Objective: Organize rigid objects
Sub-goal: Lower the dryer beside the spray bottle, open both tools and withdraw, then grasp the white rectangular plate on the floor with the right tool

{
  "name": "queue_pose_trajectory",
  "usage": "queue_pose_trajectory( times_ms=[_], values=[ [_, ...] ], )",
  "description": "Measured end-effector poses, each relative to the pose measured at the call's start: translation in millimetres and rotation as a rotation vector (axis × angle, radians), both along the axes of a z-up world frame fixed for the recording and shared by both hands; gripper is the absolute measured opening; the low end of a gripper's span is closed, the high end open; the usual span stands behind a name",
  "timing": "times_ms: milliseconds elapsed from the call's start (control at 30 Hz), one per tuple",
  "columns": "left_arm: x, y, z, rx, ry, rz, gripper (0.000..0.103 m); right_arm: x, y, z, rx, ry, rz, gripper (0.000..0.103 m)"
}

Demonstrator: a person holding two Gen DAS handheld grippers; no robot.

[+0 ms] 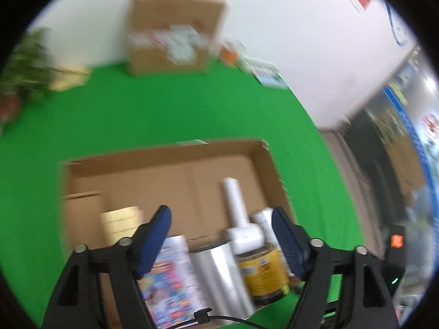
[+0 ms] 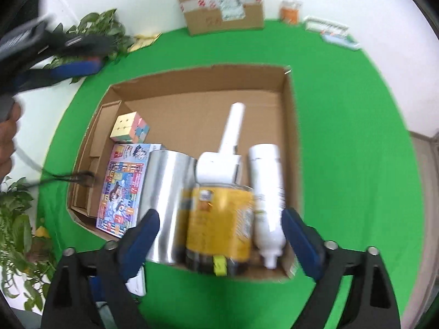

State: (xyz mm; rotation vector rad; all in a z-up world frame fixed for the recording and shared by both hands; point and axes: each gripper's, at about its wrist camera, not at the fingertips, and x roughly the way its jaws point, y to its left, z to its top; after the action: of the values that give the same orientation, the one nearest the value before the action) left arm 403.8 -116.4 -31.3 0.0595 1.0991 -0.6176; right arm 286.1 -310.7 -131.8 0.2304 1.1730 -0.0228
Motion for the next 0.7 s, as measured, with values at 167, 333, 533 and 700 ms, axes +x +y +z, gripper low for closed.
queue_pose_trajectory(
  times_ms=[167, 333, 533, 700],
  values=[
    [-52.8, 65.4, 35.6, 0.003, -0.102, 0.090, 0.000, -35.8, 8.4, 36.1, -0.012, -0.047, 0.011, 0.039],
    [-99.5, 91.5, 50.6, 0.081, -0.194, 0.193, 0.022, -62.8, 33.2, 77.4, -0.041, -0.148, 0.008, 0.032],
    [-139.4, 115.3, 61.9, 0.129, -0.314, 0.323, 0.103, -93.3, 63.1, 100.9, -0.025, -0.242, 0.022, 0.102],
    [-157.8, 130.9, 51.5, 0.146, -0.291, 0.316, 0.103, -112.2, 86.8, 92.8, 0.003, -0.212, 0.059, 0.102]
  ],
)
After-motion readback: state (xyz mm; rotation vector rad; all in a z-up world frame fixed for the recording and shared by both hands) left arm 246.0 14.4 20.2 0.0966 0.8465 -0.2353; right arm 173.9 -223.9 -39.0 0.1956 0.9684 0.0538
